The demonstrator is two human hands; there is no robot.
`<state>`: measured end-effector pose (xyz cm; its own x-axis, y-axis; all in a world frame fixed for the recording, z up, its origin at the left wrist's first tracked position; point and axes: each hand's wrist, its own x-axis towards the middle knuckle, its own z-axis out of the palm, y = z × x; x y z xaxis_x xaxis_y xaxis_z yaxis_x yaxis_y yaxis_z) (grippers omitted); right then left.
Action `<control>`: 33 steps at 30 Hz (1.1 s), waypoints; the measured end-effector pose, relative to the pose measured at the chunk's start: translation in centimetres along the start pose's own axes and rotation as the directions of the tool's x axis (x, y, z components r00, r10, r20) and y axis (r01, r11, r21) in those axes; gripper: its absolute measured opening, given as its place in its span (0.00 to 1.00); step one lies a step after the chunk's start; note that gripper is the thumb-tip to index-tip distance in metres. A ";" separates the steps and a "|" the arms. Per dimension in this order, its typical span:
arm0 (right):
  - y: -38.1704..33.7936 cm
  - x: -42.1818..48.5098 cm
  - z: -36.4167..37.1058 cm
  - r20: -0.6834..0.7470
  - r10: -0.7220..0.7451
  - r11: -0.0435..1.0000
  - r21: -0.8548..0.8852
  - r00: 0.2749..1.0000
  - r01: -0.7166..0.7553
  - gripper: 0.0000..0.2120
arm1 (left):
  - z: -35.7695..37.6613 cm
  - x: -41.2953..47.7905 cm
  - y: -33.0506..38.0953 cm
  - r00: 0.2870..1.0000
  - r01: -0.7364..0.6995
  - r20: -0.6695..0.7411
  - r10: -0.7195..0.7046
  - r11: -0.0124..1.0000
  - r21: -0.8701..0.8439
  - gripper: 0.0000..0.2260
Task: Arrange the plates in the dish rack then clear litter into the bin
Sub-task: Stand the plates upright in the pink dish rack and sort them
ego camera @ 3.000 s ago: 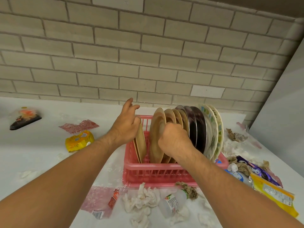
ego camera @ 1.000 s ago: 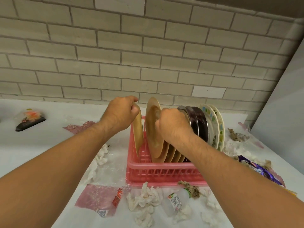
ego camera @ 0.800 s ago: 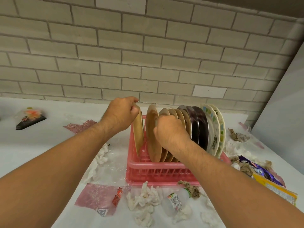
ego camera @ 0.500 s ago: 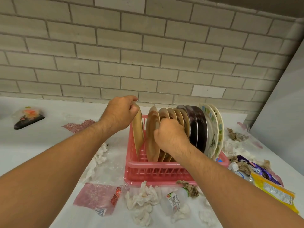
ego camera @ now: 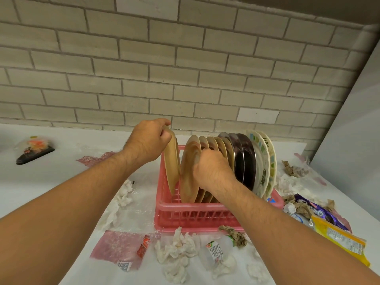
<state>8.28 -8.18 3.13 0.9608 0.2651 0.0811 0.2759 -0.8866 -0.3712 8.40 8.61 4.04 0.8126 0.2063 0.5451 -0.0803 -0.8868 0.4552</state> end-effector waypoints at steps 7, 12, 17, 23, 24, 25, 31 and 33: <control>-0.3 0.0 0.2 0.015 -0.003 1.000 -0.002 1.000 0.003 0.06 | 0.0 -0.1 -0.1 1.000 0.006 0.002 -0.006 1.000 -0.008 0.18; -0.1 0.0 0.4 0.009 0.001 1.000 0.022 1.000 -0.002 0.05 | -0.1 -0.2 -0.1 1.000 0.010 0.004 -0.010 1.000 -0.007 0.17; 0.5 -0.3 0.2 -0.010 0.003 0.998 0.056 1.000 -0.003 0.07 | -0.1 -0.3 -0.1 1.000 0.009 0.008 -0.009 1.000 -0.020 0.18; 0.8 -0.6 0.0 -0.048 -0.033 0.998 0.047 0.998 0.036 0.10 | 0.2 -0.4 0.2 1.000 0.001 0.012 -0.001 1.000 -0.008 0.18; 0.9 -0.6 -0.1 -0.056 -0.042 0.998 0.050 0.998 0.045 0.11 | 0.3 -0.5 0.3 1.000 0.000 0.016 0.000 1.000 -0.006 0.18; 0.9 -0.7 -0.2 -0.062 -0.048 0.997 0.053 0.997 0.052 0.11 | 0.4 -0.6 0.4 1.000 -0.003 0.020 0.003 1.000 -0.004 0.18; 0.9 -0.8 -0.2 -0.043 -0.033 0.995 0.098 0.999 0.037 0.09 | 0.8 -0.7 0.6 1.000 -0.008 0.030 0.008 1.000 0.018 0.17; 0.8 -0.8 0.1 -0.018 -0.009 0.993 0.114 1.000 0.011 0.06 | 0.7 -0.6 0.6 1.000 -0.006 0.025 0.006 1.000 0.019 0.17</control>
<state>7.77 -9.08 2.68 0.9586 0.2659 0.1015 0.2816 -0.8345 -0.4737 8.23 7.65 3.51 0.8263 0.1909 0.5299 -0.0743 -0.8956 0.4386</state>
